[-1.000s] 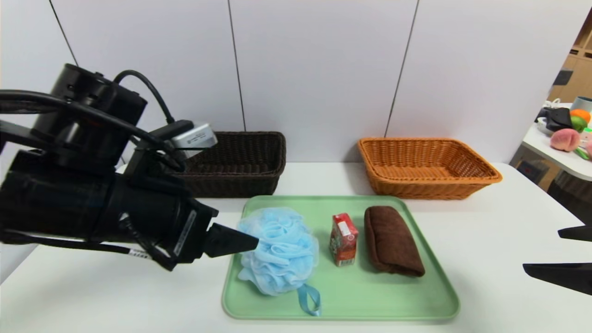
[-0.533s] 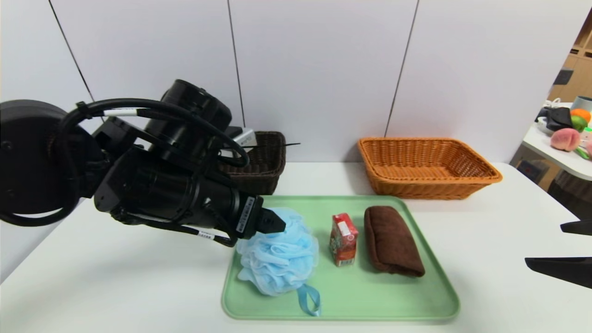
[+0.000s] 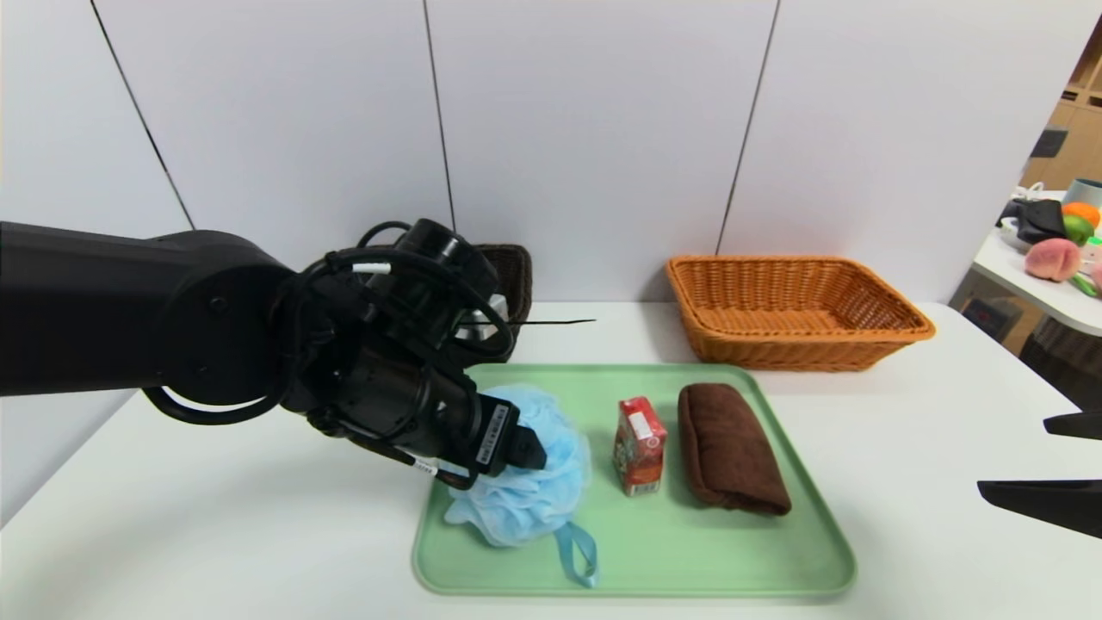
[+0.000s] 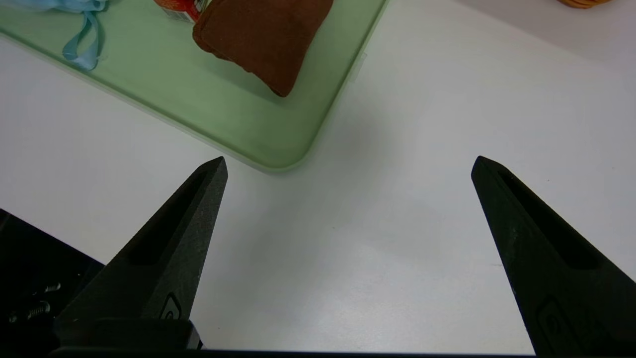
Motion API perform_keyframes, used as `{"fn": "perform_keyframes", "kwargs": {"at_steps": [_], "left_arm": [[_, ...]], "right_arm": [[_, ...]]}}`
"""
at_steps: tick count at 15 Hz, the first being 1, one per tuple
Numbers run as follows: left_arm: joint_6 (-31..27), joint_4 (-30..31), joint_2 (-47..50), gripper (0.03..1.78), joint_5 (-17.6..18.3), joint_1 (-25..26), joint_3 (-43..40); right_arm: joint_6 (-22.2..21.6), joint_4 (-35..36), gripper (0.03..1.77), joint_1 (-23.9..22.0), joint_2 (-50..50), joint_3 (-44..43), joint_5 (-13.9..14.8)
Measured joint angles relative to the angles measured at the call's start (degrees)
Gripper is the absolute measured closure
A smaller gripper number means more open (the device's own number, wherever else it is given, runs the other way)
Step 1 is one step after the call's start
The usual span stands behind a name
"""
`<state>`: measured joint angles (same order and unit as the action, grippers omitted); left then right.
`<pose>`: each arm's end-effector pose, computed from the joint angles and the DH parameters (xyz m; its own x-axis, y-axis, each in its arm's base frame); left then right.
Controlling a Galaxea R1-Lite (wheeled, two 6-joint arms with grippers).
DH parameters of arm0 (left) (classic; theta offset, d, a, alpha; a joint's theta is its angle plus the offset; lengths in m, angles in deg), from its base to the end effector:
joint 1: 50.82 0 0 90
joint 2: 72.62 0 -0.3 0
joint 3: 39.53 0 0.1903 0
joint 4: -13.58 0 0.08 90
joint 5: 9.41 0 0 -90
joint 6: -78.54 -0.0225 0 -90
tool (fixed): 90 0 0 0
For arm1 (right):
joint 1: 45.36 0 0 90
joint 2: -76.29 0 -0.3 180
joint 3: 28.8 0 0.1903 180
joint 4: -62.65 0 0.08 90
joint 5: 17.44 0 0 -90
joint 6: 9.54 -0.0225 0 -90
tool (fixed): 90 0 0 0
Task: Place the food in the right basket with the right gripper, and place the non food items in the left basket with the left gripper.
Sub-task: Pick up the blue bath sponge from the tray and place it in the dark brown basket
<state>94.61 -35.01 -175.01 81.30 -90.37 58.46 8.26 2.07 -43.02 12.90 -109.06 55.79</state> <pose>0.2433 -0.2013 0.1966 0.4562 -0.3928 -0.7985 0.4469 0.8771 -0.1761 0.1208 0.0114 0.2533 0.6797 0.3165 -0.6616 -0.4467 0.8941 -0.0311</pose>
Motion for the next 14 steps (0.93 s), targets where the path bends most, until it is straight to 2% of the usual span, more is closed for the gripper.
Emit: {"fn": "perform_keyframes", "kwargs": {"at_steps": [9,12,14], "left_arm": [[1.0,1.7,-6.2,0.12,0.1,-0.2,0.2],[1.3,1.7,-6.1,0.62,0.1,-0.6,0.4],[1.3,1.7,-5.7,0.84,0.1,-0.8,0.4]], "right_arm": [[-0.1,0.0,0.10,0.0,0.2,0.2,-0.1],[0.0,0.0,0.10,0.0,0.2,0.3,-0.1],[0.0,0.0,0.10,0.0,0.3,0.3,-0.1]]}}
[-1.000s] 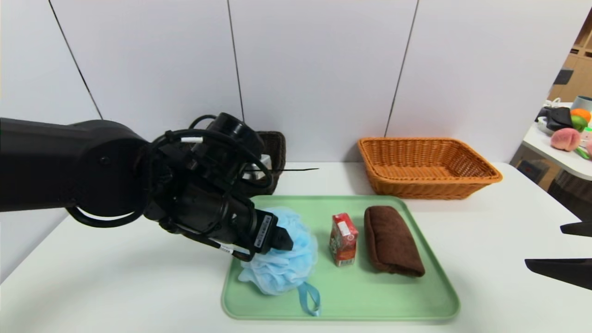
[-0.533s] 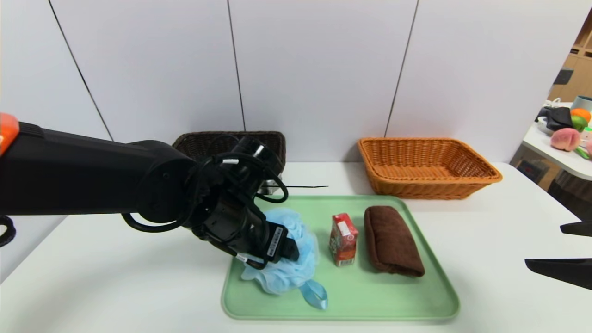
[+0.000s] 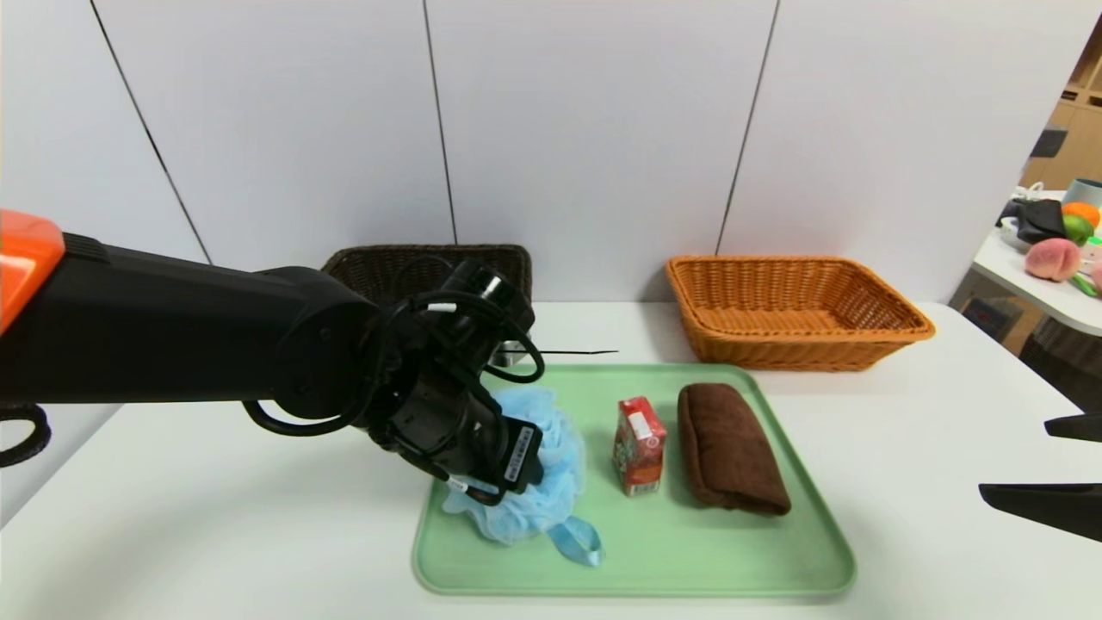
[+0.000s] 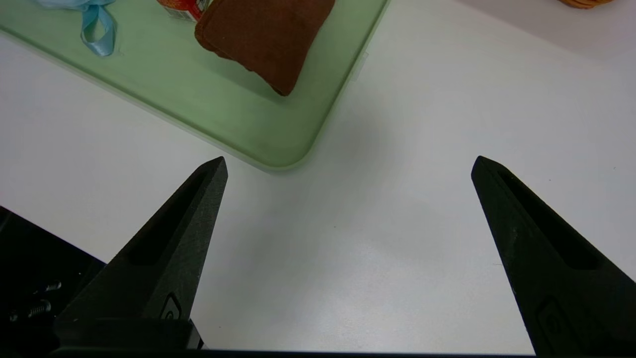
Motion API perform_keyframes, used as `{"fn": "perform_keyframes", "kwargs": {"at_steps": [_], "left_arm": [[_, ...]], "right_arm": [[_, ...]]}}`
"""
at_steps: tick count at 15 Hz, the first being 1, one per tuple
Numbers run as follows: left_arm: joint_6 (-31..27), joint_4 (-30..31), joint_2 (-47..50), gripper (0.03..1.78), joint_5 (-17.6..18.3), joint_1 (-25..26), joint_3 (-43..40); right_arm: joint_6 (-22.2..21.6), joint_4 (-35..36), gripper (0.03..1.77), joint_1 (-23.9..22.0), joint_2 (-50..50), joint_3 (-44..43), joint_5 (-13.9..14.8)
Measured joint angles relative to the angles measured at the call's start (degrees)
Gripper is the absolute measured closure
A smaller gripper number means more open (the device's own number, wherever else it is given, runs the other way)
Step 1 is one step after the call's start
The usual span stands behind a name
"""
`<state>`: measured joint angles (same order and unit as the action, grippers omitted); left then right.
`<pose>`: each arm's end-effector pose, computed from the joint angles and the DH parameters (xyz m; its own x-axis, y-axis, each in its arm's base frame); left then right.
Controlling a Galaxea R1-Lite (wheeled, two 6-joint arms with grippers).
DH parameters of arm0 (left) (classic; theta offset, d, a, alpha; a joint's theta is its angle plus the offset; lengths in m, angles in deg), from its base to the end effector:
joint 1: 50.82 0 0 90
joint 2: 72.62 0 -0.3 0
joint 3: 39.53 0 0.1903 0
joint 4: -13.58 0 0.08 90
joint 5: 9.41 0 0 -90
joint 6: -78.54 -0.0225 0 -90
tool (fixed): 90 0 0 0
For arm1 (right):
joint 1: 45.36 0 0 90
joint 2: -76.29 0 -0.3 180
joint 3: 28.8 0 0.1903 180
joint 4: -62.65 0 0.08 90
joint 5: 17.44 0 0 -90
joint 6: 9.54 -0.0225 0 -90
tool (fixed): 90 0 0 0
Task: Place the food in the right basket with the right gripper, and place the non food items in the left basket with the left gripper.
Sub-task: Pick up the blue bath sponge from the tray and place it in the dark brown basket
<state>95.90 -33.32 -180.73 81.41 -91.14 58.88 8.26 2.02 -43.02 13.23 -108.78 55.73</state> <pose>0.2569 -0.2185 0.1675 0.4104 -0.3671 -0.8348 0.4333 0.8840 -0.1757 0.1192 0.0114 0.2527 0.6795 0.3175 -0.6614 -0.4474 0.8938 -0.0305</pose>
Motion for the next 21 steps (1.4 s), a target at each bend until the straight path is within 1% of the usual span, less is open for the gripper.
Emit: {"fn": "perform_keyframes", "kwargs": {"at_steps": [2,3,4,5,9,12,15,19,21], "left_arm": [[0.0,0.0,0.7,1.01,-0.1,0.0,0.0],[0.0,-0.1,1.3,1.16,-0.1,0.0,0.0],[0.0,-0.1,2.2,1.41,-0.1,0.0,0.0],[-0.2,-0.1,3.2,1.52,-0.1,0.0,0.0],[-1.8,0.0,7.6,1.58,-0.1,1.4,0.7],[-3.1,-0.1,10.2,1.61,-0.1,4.9,2.3],[-5.8,-0.1,12.7,1.61,0.2,9.3,4.8],[-6.9,0.0,15.5,1.63,1.9,14.1,10.0],[-8.4,0.5,15.4,1.63,2.3,16.6,11.9]], "right_arm": [[-0.1,0.0,0.10,0.0,0.0,0.0,0.0],[-0.1,0.0,0.10,0.0,0.0,0.1,0.0],[-0.1,0.0,0.10,0.0,0.0,0.1,0.0],[-0.1,0.0,0.10,0.0,0.0,0.2,0.0],[-0.1,0.1,0.10,0.0,0.0,0.0,0.0],[-0.1,0.1,0.10,0.0,0.0,0.0,0.0],[-0.2,0.1,0.10,0.0,0.0,0.0,0.0],[-1.0,0.1,0.10,0.0,0.0,0.1,0.0],[-1.2,0.0,0.10,-0.1,0.1,0.2,0.0]]}}
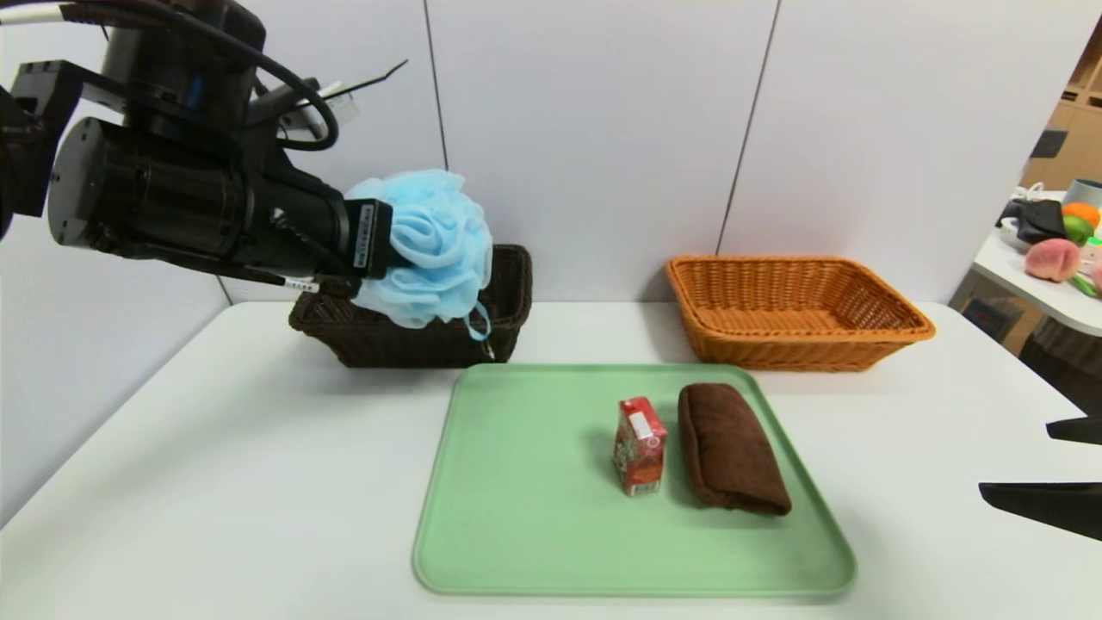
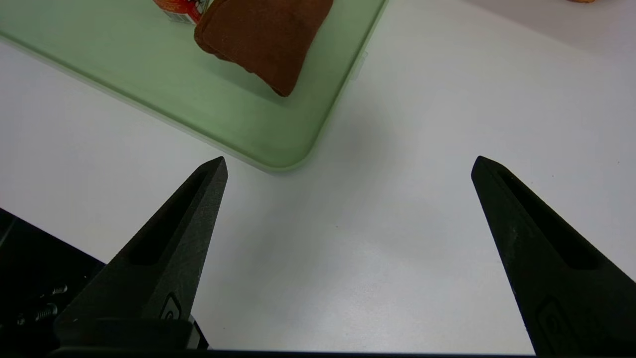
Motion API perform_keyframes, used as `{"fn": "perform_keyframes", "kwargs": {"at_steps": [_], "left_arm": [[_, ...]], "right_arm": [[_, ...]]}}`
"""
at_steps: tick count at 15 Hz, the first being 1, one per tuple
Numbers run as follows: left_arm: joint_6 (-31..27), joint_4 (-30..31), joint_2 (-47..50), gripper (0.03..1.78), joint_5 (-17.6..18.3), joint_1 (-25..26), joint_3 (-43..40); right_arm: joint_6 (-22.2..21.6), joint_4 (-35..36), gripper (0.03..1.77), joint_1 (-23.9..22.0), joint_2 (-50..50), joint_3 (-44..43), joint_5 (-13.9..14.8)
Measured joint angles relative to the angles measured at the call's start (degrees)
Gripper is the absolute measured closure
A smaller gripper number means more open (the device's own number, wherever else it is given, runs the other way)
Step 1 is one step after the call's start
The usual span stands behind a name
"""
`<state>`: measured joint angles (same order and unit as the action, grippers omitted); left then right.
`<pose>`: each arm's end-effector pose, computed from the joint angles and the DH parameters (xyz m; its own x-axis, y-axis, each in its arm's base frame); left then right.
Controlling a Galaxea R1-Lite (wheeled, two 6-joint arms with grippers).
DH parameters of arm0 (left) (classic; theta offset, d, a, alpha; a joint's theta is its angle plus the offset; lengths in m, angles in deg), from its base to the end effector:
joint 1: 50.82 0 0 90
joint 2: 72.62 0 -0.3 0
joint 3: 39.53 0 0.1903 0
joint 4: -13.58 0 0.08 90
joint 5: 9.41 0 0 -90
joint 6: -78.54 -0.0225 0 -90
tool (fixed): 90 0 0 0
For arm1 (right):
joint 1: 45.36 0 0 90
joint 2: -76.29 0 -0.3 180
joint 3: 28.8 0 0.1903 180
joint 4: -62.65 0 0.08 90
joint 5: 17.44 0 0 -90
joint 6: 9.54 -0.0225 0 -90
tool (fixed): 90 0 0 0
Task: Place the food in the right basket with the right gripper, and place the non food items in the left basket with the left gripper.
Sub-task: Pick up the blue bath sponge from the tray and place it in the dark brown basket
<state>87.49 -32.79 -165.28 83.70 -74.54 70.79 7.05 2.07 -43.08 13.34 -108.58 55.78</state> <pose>0.2605 -0.1158 0.3082 0.7800 -0.4020 -0.4797 0.3714 0.9142 -0.1622 0.1187 0.0112 0.2521 0.6796 0.3160 -0.6621 -0.4335 0.9010 -0.0149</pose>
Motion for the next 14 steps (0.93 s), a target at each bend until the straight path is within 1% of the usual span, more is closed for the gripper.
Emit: {"fn": "perform_keyframes", "kwargs": {"at_steps": [5,9,12,14], "left_arm": [[-3.1,7.6,-6.0,1.63,0.2,6.2,1.6],[-4.0,8.8,-13.0,1.63,0.4,9.6,5.7],[-3.7,8.8,-17.7,1.64,0.5,10.2,8.5],[-3.7,8.8,-20.7,1.64,1.5,10.7,9.4]], "right_arm": [[-0.1,0.1,0.10,0.0,0.4,1.0,0.0],[-0.5,0.0,0.10,0.0,0.7,2.1,0.0],[-0.5,0.1,0.10,0.0,0.8,2.9,-0.1],[-0.5,0.0,0.10,0.0,0.8,3.2,0.0]]}}
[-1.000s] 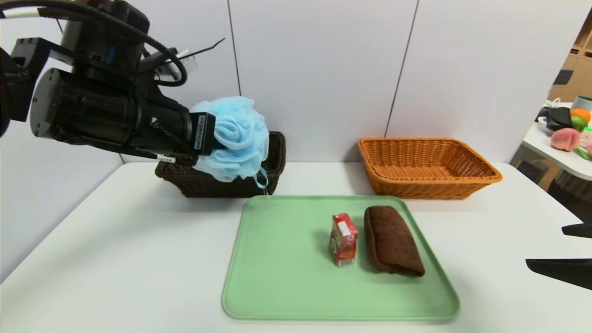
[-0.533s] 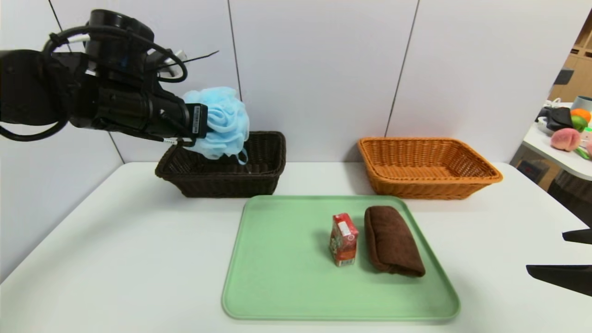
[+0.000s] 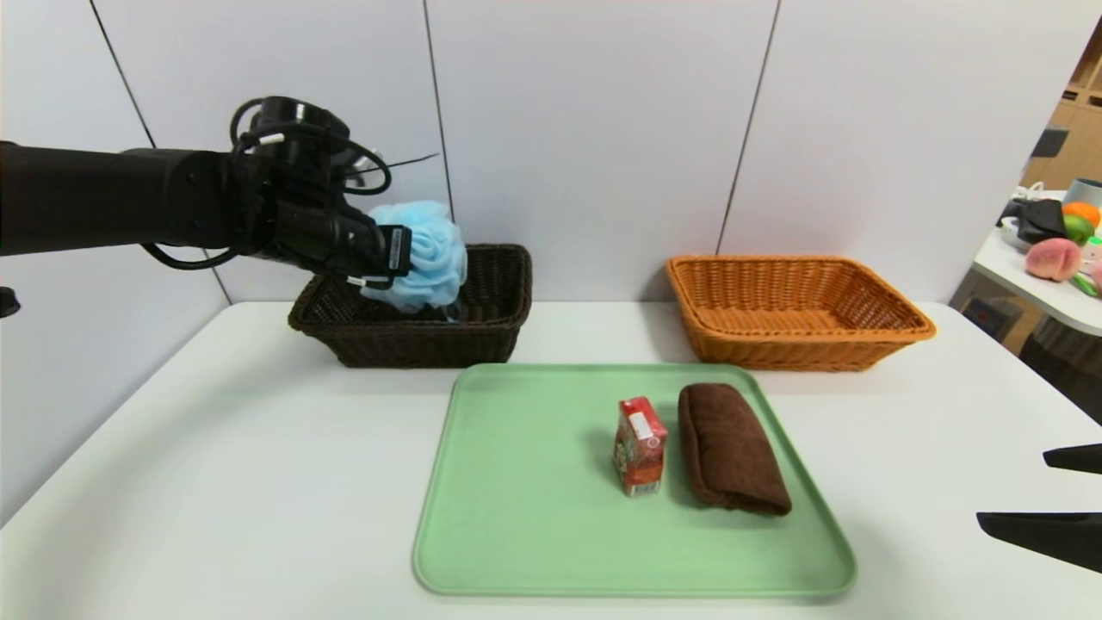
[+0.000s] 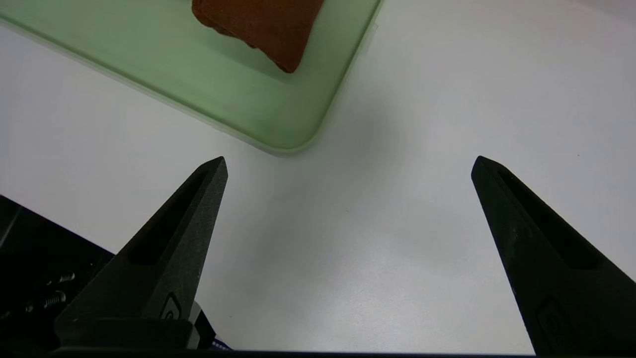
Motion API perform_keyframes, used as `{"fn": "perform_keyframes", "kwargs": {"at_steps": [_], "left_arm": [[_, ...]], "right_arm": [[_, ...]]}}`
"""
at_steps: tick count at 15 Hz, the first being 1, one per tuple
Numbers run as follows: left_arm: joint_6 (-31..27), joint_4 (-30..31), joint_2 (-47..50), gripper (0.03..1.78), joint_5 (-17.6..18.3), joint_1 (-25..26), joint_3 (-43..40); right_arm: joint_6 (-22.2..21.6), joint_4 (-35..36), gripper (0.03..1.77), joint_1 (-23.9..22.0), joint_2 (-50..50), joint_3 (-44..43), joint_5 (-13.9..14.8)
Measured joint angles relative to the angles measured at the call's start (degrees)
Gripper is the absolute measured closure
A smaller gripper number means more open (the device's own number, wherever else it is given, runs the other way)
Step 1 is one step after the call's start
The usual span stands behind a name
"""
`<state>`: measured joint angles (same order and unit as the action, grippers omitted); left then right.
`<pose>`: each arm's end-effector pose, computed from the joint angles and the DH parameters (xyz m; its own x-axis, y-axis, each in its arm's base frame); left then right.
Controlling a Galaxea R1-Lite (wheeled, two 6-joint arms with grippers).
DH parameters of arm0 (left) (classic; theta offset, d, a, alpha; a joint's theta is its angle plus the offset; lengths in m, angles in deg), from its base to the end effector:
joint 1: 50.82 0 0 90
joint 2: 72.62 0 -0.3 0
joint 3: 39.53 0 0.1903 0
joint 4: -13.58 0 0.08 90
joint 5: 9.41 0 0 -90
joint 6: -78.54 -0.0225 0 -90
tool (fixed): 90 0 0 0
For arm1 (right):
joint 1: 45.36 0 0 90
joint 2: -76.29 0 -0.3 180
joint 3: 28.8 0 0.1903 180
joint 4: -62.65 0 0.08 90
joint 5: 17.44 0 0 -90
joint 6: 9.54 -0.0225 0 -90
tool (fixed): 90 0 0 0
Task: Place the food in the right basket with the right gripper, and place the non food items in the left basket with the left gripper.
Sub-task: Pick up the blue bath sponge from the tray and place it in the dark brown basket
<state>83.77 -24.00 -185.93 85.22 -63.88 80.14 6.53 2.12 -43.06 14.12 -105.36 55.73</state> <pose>0.3848 -0.0911 0.2435 0.8121 -0.2712 -0.5166 0.2452 0.9621 -0.1196 0.1143 0.0111 0.2394 0.6511 0.3159 -0.6902 -0.4290 0.9033 0.0088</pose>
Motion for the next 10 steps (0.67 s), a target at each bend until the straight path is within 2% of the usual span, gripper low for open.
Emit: {"fn": "perform_keyframes", "kwargs": {"at_steps": [5,10], "left_arm": [[0.1,-0.1,-6.0,1.64,1.4,1.3,2.2],[0.1,-0.4,-7.3,1.64,1.4,1.7,2.5]], "right_arm": [[-1.0,0.1,0.10,0.0,0.6,1.4,0.2],[-1.2,1.2,0.10,0.0,1.0,2.1,0.1]]}}
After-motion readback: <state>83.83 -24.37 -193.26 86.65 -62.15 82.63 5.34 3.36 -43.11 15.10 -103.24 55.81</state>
